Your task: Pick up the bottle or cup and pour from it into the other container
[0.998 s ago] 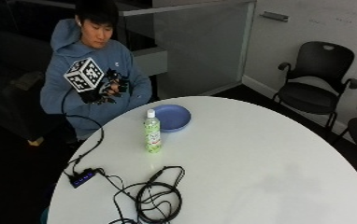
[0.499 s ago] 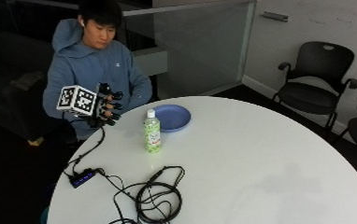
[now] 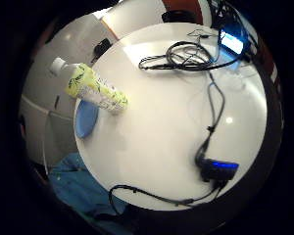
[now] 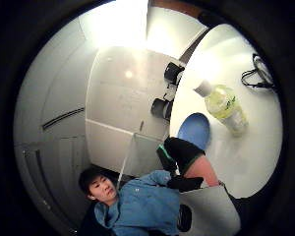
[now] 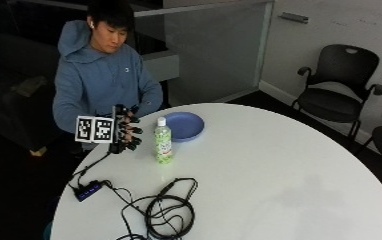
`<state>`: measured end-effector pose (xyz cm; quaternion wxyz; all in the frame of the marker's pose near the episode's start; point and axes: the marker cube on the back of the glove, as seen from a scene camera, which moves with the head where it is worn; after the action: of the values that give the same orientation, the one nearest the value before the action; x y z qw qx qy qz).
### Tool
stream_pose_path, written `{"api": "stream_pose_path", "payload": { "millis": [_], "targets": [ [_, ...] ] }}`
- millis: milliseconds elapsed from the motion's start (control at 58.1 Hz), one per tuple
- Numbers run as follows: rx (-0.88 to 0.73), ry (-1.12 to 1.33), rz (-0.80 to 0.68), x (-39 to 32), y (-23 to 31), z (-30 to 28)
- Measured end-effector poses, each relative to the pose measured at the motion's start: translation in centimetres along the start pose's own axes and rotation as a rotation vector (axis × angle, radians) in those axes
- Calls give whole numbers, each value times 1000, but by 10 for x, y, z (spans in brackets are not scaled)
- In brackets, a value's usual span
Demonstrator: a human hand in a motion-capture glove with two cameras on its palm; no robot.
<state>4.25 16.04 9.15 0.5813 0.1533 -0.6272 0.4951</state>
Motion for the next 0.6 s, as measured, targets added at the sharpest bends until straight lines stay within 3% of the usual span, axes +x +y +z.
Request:
{"api": "stream_pose_path", "payload": {
  "millis": [602],
  "targets": [
    [-33,-224,24,24,-31,75]
  ]
}}
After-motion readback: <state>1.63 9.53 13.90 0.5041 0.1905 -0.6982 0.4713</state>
